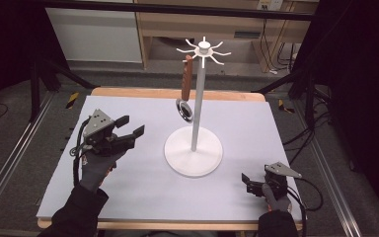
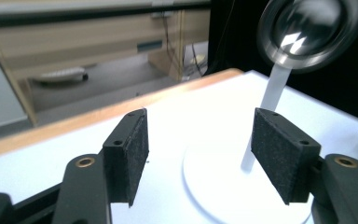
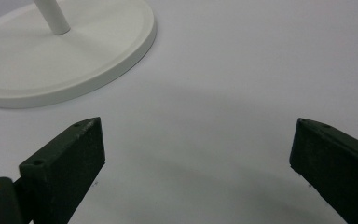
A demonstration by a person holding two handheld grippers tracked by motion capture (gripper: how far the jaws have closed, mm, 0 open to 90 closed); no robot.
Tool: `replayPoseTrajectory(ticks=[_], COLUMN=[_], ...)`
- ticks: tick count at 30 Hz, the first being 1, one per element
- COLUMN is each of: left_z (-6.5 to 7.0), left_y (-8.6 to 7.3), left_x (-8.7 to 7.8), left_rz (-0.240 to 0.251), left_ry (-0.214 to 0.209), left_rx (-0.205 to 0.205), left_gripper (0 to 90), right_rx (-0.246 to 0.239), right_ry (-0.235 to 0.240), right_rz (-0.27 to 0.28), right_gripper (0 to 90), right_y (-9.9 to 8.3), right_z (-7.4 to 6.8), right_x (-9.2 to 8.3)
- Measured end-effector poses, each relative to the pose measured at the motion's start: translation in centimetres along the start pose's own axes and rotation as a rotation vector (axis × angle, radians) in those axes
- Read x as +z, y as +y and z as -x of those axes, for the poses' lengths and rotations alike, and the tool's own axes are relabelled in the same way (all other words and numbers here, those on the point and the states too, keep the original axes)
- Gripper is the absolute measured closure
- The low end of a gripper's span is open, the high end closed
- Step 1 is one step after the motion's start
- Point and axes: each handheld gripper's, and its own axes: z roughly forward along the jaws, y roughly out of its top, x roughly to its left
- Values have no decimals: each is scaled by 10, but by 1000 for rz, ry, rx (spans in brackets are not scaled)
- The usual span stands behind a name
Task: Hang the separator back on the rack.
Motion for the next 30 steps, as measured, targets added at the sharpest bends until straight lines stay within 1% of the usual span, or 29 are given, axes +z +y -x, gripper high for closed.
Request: replayPoseTrajectory(ticks=[1,3,4,5,7,8,9,11,12,14,15,16,17,18,19,20,22,23,25,26,27,28,30], left_z=[0,-4,-7,-7,-11,-16,-16,-21,-26,-30,-30,-33,-38,-40,-40,-44,-49,-49,-54,-58,-58,-62,-63], left_y=[0,-11,-22,-22,-33,-44,-44,-54,-64,-75,-75,-80,-88,-93,-93,-100,-107,-107,-115,-123,-123,-131,-134], left_x=[0,0,1,1,2,3,3,3,1,-1,-1,-2,-4,-6,-6,-10,-16,-16,-24,-30,-30,-35,-37], left_rz=[0,-24,-43,-43,-75,-104,-104,-122,-138,-148,-148,-160,-176,-179,-179,-189,-189,-189,-185,-198,-198,-215,-220], left_ry=[0,7,25,25,35,40,40,40,47,65,65,78,98,105,105,113,103,103,100,113,113,124,131], left_rx=[0,4,15,15,17,11,11,-5,-16,-21,-21,-19,-19,-23,-23,-33,-67,-67,-93,-98,-98,-103,-105], left_gripper=[360,360,358,357,352,348,344,345,347,348,349,349,348,349,348,348,348,344,344,341,341,340,338], right_rx=[-1,0,2,2,5,5,5,5,4,3,3,3,0,0,0,-1,-1,-1,-4,-6,-6,-5,-8], right_ry=[-1,1,2,3,3,2,2,0,1,0,0,-1,-4,-5,-5,-9,-16,-16,-25,-31,-31,-33,-37], right_rz=[1,0,-3,-3,-4,-3,-3,-5,-6,-8,-8,-9,-14,-16,-16,-16,-19,-19,-29,-32,-32,-35,-34], right_gripper=[36,36,37,36,36,36,36,36,36,36,36,36,36,36,36,36,36,36,36,36,36,36,36], right_y=[0,0,0,0,0,0,0,0,0,0,0,0,0,0,0,0,-1,-1,-1,-1,-1,-1,-1], right_z=[0,0,0,0,-1,-1,-1,-1,-1,-1,-1,-1,0,0,0,0,0,0,0,0,0,0,1], right_x=[0,0,0,0,0,0,0,0,0,1,1,1,1,1,1,1,1,1,0,0,0,0,1])
